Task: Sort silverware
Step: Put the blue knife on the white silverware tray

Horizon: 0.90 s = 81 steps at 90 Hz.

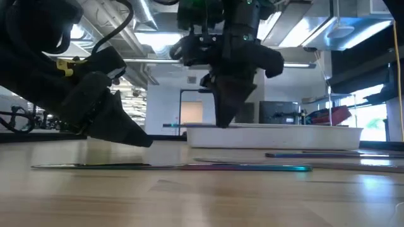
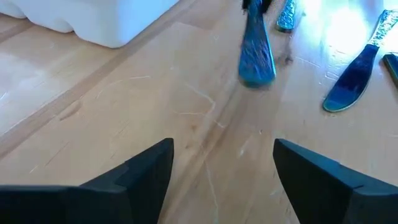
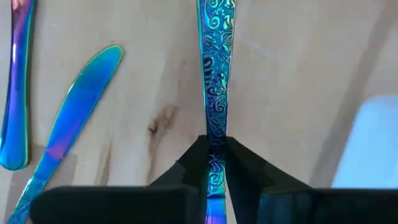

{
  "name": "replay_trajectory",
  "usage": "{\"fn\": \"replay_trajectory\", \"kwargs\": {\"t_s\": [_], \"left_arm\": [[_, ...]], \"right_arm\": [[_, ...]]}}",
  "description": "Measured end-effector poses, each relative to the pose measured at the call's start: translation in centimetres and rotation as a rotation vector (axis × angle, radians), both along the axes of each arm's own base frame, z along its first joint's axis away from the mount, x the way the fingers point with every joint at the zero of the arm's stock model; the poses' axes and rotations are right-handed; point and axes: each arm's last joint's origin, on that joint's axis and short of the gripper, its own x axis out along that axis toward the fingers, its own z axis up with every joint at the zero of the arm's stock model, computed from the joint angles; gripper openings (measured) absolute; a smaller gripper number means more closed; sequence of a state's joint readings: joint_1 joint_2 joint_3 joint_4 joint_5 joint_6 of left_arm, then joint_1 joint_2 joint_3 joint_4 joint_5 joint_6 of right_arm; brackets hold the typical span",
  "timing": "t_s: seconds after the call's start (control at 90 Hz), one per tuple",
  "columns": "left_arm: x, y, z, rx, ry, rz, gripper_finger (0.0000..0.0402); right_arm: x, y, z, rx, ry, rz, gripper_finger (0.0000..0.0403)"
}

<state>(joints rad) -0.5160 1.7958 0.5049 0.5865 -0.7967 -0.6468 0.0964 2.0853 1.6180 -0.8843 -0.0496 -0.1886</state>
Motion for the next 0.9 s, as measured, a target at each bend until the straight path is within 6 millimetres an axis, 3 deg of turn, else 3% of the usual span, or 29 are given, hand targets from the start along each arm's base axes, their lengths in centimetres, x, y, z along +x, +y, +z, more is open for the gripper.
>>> {"fn": "replay_trajectory", "kwargs": {"t_s": [0.233,0.478,0.733,0.9], "left_arm": [[0.0,0.0,0.0,0.000,0.000,0.000,0.0263],[0.0,0.0,0.0,0.000,0.000,0.000,0.0263],[0.0,0.0,0.0,0.000,0.000,0.000,0.0263],[0.0,0.0,0.0,-0.005,-0.003,0.003,0.0263]], "right_arm": [[-0.7,-2.1,2.3,0.014,-0.024,-0.048,0.0030],[-1.6,-6.2,4.3,0.021,-0.052,-0.140,0.0030],[-2.2,-10.8,4.1,0.051,-0.050,-0.206,0.0030],[-2.9,-12.5,3.3,0.048,-0.028,-0.236,0.0030]]}}
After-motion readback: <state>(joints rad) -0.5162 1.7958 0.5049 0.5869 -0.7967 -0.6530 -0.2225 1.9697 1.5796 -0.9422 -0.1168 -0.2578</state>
